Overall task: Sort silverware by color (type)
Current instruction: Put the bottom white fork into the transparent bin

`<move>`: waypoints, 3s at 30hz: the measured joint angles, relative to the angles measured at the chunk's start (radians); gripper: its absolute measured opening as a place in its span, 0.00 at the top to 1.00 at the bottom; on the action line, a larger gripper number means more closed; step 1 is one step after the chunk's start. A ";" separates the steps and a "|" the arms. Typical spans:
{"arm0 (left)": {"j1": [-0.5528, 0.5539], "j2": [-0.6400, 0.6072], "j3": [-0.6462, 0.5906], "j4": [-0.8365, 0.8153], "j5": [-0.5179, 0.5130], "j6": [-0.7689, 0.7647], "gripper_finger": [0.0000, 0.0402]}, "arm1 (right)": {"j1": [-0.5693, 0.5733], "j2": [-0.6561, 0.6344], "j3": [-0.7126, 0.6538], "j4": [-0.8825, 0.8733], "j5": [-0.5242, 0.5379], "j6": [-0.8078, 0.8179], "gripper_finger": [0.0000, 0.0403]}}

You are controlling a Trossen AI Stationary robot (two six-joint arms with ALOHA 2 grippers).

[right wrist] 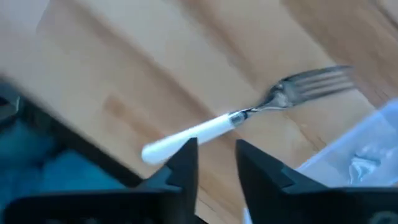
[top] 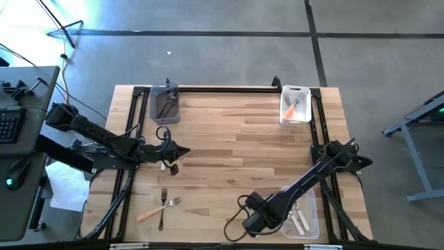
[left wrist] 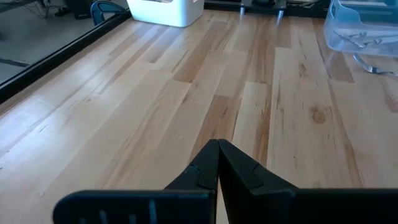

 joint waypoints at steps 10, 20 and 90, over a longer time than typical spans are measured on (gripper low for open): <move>0.000 0.000 0.000 0.000 0.000 -0.010 1.00 | -0.008 0.029 0.000 -0.057 0.060 0.188 0.61; 0.000 0.000 0.000 -0.002 0.000 -0.019 1.00 | -0.011 0.070 -0.001 -0.057 0.019 0.168 0.67; 0.000 0.000 0.000 -0.020 0.016 -0.027 1.00 | -0.014 0.068 0.033 -0.197 -0.060 -0.479 0.98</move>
